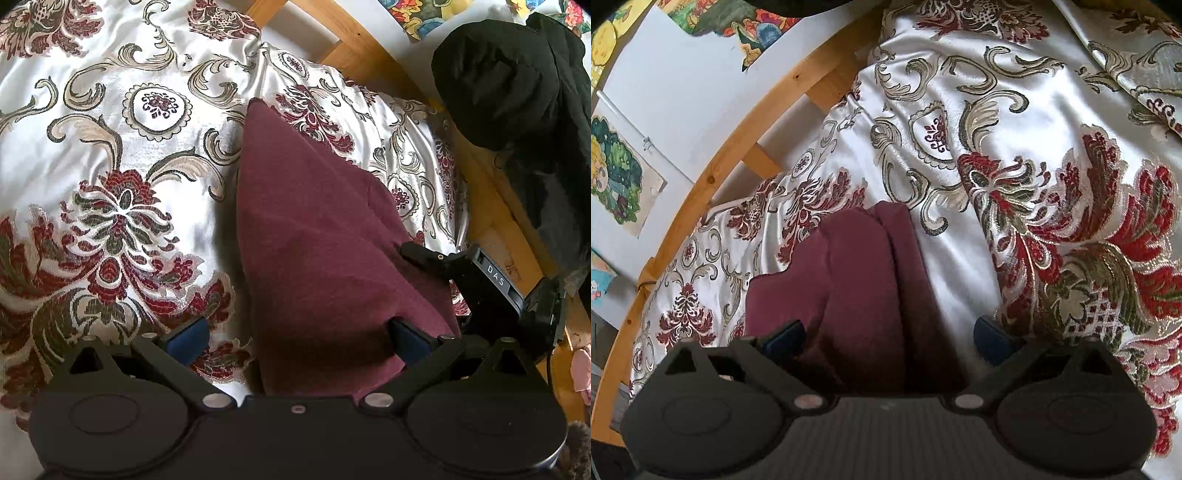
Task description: Fold small clothes
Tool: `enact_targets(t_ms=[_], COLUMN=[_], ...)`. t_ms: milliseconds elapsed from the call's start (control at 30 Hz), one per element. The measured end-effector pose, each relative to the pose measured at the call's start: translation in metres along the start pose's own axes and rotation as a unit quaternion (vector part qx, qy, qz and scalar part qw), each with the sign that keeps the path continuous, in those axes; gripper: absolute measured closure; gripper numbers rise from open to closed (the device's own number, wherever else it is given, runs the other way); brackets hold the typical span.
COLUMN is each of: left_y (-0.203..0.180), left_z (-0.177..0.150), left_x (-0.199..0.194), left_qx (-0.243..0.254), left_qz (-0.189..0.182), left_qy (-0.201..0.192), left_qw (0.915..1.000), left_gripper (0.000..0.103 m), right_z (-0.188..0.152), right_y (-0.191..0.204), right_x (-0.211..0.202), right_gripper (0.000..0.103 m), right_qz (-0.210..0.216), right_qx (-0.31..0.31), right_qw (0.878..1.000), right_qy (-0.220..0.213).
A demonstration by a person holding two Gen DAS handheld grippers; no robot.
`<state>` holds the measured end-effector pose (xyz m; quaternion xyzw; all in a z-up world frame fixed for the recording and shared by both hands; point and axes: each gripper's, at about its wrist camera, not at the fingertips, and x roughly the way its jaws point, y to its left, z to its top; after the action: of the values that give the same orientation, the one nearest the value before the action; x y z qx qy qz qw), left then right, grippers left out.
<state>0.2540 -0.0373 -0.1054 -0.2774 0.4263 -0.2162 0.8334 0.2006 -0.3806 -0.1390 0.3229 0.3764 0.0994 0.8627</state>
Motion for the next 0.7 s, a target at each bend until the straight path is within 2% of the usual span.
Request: enact_targets(t_ms=[700], left_y=[-0.0002], left_z=[-0.0005], left_x=[0.0005], left_qx=[0.002], left_qz=[0.001], left_qy=[0.0], left_qw=[1.0], left_gripper=[0.001], right_z=[-0.002], right_y=[-0.0024], right_x=[0.0003], right_gripper=[0.001], right_qz=[0.003], right_qx=[0.006], right_qw=[1.0], right_qy=[-0.003])
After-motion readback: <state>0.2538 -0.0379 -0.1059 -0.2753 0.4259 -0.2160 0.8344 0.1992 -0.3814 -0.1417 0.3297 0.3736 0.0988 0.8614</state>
